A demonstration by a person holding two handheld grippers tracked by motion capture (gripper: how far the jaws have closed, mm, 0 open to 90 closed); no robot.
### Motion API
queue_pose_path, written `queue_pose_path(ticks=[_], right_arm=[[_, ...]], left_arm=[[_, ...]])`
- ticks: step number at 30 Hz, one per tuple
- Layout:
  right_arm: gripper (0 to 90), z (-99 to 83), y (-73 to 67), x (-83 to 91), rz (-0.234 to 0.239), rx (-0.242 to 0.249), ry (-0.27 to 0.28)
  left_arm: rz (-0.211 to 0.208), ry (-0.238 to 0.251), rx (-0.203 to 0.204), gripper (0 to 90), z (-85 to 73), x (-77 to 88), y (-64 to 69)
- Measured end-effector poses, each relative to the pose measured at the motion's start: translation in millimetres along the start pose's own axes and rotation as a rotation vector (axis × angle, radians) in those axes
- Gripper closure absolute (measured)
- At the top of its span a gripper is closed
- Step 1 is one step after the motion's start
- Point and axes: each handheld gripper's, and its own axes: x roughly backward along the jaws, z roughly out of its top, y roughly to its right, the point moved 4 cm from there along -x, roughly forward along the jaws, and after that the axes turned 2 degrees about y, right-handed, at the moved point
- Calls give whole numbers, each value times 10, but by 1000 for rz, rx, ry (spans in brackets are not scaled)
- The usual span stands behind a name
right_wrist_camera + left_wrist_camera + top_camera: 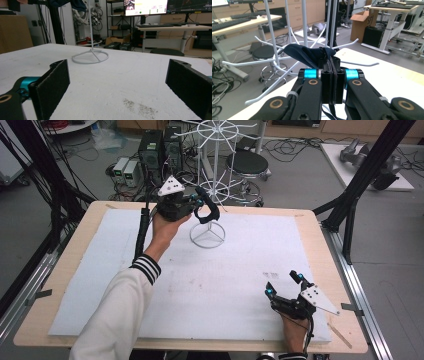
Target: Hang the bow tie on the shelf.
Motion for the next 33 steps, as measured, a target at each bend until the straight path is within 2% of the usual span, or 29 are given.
queue_pose_path(ticks=[5,12,18,25,28,30,33], right_arm=[[44,1,3,-1,1,8,1],[44,1,2,-1,0,3,1],[44,1,4,-1,0,8,0],[44,0,2,-1,2,7,0],[44,0,3,-3,1,9,3],[44,1,3,-2,2,10,1],[44,1,3,-1,2,9,1]], left_arm=[[11,-27,21,882,-8,-14,-1],[4,-58,12,880,16,-30,15],[9,-74,29,865,21,-25,0],[6,-84,77,697,27,-18,-11],[11,-94,93,569,17,-23,-28],[10,-96,88,521,14,-25,-23],[-2,-97,88,395,17,-23,-13]])
